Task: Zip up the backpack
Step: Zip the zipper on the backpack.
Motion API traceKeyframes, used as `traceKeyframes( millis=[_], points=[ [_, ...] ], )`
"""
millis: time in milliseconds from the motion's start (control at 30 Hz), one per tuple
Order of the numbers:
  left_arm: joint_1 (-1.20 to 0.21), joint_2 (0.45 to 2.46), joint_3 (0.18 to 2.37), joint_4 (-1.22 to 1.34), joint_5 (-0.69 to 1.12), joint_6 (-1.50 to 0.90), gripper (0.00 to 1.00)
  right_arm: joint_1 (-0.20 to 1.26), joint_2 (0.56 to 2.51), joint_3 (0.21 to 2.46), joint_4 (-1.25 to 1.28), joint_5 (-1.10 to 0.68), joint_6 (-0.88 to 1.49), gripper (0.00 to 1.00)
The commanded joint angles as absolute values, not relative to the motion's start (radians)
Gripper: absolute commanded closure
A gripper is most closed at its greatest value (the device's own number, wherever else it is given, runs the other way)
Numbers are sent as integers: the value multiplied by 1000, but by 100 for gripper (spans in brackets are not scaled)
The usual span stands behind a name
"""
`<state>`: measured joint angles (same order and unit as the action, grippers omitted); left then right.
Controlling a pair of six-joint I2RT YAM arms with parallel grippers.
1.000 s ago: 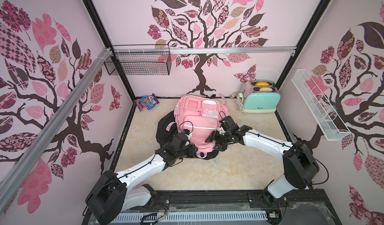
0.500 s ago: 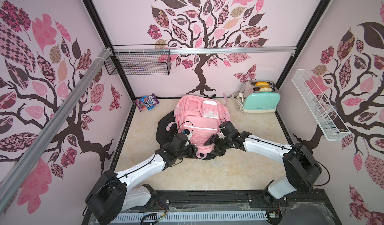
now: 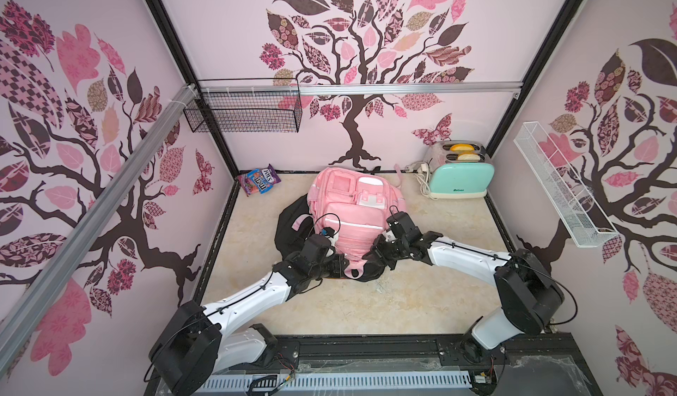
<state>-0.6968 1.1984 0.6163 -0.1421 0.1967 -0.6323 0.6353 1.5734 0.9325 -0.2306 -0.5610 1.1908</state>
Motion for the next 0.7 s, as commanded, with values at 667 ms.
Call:
traceKeyframes(
  millis=[667],
  points=[
    [-704,1157,759,-239,199,-591,100,505,1511,1210,-664,-720,546,100]
  ],
)
